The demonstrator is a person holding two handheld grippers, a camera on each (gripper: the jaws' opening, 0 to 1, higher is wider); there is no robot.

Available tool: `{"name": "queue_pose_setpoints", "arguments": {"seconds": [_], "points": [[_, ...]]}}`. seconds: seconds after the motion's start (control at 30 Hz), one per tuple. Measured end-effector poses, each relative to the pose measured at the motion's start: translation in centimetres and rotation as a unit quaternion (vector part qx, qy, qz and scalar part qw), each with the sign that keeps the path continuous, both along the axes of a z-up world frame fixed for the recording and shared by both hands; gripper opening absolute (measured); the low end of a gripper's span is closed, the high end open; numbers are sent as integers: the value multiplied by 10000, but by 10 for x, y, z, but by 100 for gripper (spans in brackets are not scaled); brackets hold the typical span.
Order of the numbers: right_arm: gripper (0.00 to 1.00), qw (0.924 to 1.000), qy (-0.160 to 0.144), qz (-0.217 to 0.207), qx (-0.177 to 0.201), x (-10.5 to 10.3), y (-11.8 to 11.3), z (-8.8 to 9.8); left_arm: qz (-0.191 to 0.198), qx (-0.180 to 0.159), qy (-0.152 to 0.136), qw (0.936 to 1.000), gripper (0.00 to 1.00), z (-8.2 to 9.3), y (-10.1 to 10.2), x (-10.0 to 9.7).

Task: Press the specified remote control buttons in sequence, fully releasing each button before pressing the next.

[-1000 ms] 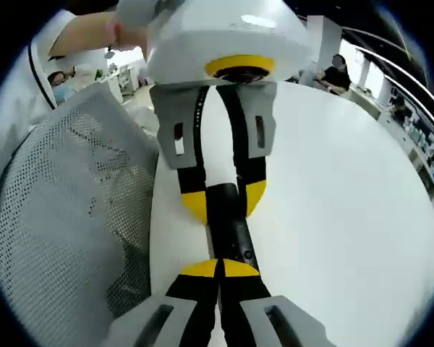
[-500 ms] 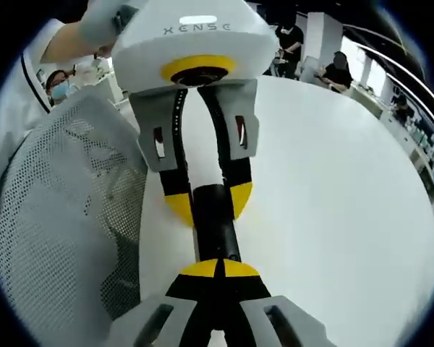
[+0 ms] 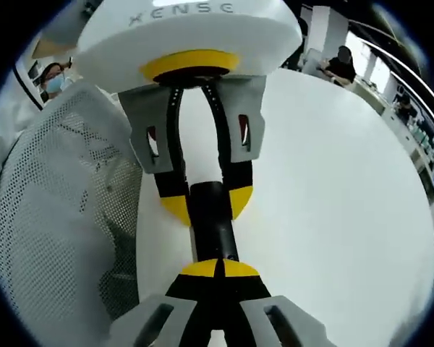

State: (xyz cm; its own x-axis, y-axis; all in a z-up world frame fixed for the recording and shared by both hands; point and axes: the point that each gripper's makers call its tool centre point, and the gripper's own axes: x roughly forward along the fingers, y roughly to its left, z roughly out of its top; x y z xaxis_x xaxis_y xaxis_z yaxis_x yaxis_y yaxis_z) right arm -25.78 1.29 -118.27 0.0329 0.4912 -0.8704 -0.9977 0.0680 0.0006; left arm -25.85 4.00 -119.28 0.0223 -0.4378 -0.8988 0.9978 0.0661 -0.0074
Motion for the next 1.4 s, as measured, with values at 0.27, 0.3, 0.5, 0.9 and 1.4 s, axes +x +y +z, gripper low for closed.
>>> {"name": "queue_pose_setpoints", "arguments": {"seconds": [0.27, 0.3, 0.5, 0.9, 1.4], "points": [[0, 9996, 191, -60, -177, 2, 1, 0, -26, 15, 18, 10000, 24, 0, 0, 0], [0, 9995, 244, -39, -201, 2, 0, 0, -23, 7, 20, 10000, 24, 0, 0, 0], [0, 9987, 481, -59, -176, 4, 2, 0, 62, -147, 25, 9999, 24, 0, 0, 0], [0, 9986, 389, 294, 196, 2, 0, 2, 105, -92, 34, 9999, 24, 0, -1, 1], [0, 9855, -663, 1559, -65, 0, 1, -2, 202, -216, 48, 9995, 24, 0, -1, 2]]}}
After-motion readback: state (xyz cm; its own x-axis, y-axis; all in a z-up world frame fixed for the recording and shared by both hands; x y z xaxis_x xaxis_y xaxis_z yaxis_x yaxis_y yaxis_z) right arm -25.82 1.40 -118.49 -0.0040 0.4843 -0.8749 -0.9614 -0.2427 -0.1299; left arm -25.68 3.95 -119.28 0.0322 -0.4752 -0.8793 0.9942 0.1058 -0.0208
